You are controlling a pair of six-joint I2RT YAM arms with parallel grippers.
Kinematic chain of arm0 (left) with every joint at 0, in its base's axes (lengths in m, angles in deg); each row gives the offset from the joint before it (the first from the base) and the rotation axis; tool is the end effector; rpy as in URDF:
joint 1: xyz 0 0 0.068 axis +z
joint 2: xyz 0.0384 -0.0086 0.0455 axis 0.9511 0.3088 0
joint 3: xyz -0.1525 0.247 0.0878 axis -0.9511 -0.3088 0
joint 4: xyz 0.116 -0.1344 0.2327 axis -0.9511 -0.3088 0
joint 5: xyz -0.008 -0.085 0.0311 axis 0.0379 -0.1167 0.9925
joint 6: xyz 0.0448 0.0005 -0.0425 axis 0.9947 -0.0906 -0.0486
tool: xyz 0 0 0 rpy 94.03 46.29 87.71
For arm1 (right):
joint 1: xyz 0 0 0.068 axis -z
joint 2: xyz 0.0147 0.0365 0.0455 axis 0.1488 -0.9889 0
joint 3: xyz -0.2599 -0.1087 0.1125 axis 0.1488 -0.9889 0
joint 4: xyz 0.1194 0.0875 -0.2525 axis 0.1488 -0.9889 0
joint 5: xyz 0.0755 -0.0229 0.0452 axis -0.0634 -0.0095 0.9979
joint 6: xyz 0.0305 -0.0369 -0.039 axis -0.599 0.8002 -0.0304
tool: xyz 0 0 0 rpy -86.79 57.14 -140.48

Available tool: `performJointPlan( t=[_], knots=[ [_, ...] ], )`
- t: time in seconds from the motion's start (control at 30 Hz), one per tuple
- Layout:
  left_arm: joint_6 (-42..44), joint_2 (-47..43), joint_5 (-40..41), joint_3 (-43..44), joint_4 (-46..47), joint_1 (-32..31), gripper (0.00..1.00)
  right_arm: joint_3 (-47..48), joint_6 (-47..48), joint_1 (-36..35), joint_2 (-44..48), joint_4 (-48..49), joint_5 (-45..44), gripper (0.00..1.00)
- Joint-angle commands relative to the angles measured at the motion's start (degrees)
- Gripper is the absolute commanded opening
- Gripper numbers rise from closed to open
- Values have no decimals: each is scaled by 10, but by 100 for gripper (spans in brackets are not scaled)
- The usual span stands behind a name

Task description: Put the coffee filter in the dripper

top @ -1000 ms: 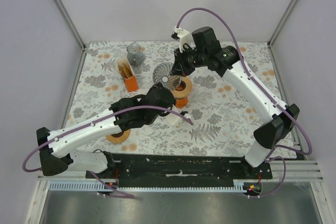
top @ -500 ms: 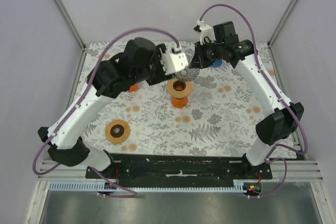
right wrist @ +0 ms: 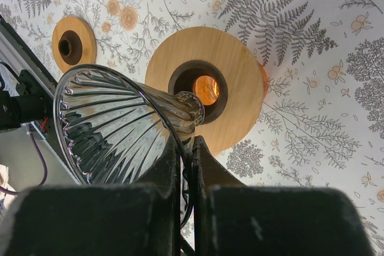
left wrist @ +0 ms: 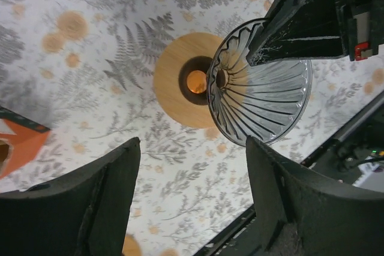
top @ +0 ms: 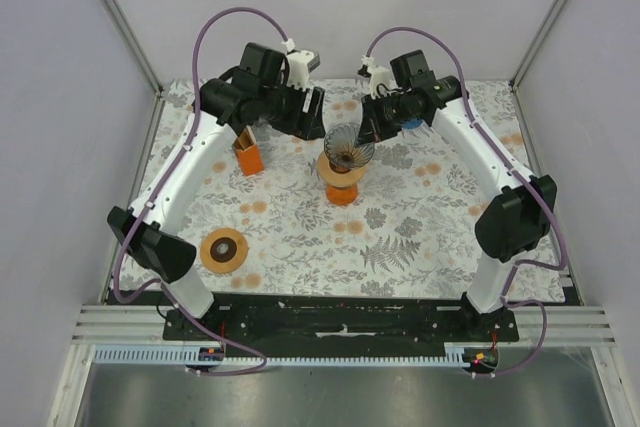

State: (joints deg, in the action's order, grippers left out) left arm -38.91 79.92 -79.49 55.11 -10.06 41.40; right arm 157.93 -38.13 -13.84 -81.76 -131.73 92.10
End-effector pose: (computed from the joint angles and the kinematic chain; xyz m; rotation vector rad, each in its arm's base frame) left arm 0.3322 -0.2085 0.4693 0.6967 2.2360 -0.5435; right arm 0.3971 0.1891 0.3771 -0.6658 2.3966 0.8392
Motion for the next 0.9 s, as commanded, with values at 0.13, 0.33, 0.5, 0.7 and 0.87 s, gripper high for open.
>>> performJointPlan(
  t=[0.13, 0.33, 0.5, 0.7, 0.87],
  knots=[
    [-118, -20, -106, -134, 153, 14, 72, 30, -9, -3, -16, -3, 29, 0],
    [-136, -4, -93, -153, 193, 13, 61, 35, -10, -5, -30, -5, 28, 0],
    [-147, 17, -92, -162, 198, 14, 51, 43, -9, -5, -44, -6, 30, 0],
    [-146, 29, -88, -179, 199, 14, 44, 50, -6, -5, -60, -10, 31, 0],
    [-143, 36, -90, -194, 199, 14, 41, 51, -5, -5, -70, -11, 31, 0]
  ],
)
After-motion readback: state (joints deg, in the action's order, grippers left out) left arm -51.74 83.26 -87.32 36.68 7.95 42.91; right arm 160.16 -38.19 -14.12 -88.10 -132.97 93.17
